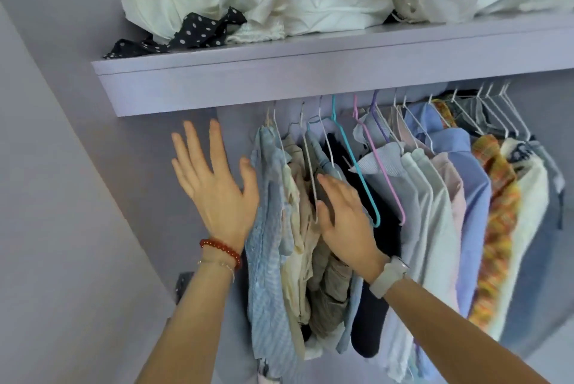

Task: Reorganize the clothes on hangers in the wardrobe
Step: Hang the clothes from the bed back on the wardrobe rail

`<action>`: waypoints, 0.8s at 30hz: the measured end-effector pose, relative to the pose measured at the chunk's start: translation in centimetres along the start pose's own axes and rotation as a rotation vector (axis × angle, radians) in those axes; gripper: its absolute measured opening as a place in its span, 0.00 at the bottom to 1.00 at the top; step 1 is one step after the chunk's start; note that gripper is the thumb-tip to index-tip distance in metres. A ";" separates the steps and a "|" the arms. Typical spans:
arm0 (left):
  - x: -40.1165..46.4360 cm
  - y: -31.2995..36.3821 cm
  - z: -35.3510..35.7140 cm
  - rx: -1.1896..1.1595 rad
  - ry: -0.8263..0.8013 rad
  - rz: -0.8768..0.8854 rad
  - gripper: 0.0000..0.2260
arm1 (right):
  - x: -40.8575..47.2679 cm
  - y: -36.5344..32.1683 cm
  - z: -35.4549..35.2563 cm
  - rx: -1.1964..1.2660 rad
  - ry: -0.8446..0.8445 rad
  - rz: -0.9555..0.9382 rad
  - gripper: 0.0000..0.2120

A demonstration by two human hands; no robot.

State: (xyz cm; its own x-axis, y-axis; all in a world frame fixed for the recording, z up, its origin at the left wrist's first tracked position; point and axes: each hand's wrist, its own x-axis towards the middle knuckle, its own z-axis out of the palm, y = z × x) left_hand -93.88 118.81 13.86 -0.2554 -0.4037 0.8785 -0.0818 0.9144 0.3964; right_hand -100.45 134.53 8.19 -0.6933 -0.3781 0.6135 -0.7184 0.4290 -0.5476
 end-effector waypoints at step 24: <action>-47.3 44.2 -11.4 -0.654 -1.392 0.956 0.21 | -61.8 0.7 -36.5 -0.737 0.287 1.431 0.23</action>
State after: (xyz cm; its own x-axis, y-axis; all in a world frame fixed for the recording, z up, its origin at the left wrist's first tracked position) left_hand -74.42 178.02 -7.16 -0.5423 0.8290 0.1364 0.8247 0.4943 0.2748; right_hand -56.07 188.14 -9.34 -0.6394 0.7689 -0.0006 0.7024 0.5837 -0.4074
